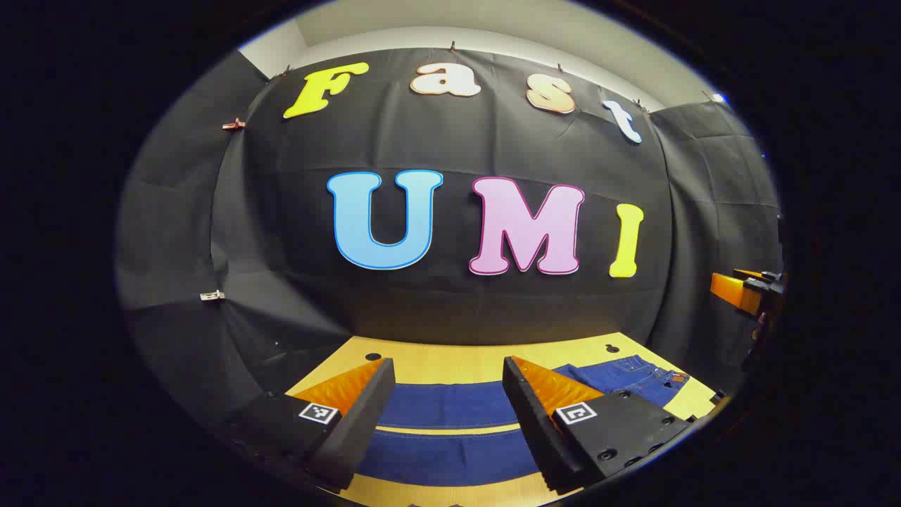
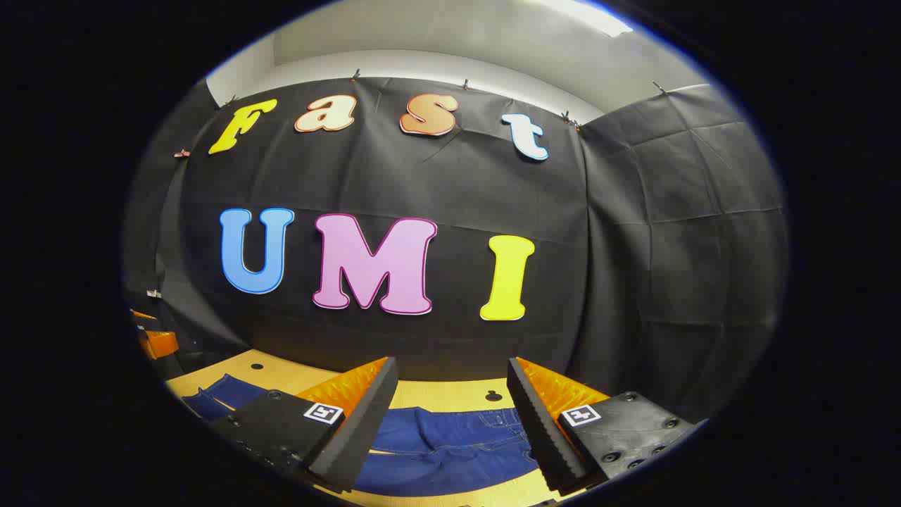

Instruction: Grasp the waist and the cuffs of the jeans and fold them to make the two legs overlap; first hold the waist and fold one-third of the jeans toward the cuffs, then hold the cuffs and fold the remaining one-third in the same direction to finish folding.

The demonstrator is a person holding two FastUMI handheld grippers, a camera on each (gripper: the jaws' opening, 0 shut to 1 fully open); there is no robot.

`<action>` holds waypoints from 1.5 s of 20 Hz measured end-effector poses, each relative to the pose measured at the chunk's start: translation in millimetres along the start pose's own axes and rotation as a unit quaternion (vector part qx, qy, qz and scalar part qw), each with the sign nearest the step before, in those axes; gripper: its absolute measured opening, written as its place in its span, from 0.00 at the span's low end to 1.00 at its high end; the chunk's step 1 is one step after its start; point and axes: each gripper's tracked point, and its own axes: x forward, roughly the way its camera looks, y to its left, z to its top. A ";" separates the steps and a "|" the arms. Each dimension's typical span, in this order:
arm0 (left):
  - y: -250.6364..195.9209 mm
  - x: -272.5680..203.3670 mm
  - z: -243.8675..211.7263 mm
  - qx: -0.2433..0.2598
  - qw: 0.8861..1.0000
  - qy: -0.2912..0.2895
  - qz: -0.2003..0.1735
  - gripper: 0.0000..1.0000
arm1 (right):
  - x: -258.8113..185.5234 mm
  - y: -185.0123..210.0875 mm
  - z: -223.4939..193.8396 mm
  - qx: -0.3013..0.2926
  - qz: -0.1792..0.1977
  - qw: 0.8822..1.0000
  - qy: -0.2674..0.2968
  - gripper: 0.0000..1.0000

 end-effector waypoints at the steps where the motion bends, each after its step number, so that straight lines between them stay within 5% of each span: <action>1: -2.5 0.4 -0.7 -0.001 1.000 0.001 -0.005 0.96 | -0.5 0.2 1.2 -0.001 0.002 1.000 -0.001 0.96; 15: -22.5 -1.7 -10.8 0.010 0.999 0.011 -0.029 0.96 | -2.1 4.3 3.9 -0.016 0.021 1.000 -0.003 0.94; 21: 24.6 3.8 -29.7 0.014 0.999 0.029 0.035 0.95 | 3.9 4.1 -10.2 -0.020 0.024 0.999 0.014 0.95; 26: 94.4 10.8 -62.9 0.138 0.986 0.067 0.059 0.98 | 10.7 8.1 -33.0 -0.014 0.037 0.998 0.045 0.96; 30: 138.9 8.5 -107.8 0.274 0.952 0.129 0.037 0.98 | 12.9 6.7 -56.1 -0.016 0.043 0.996 0.071 0.96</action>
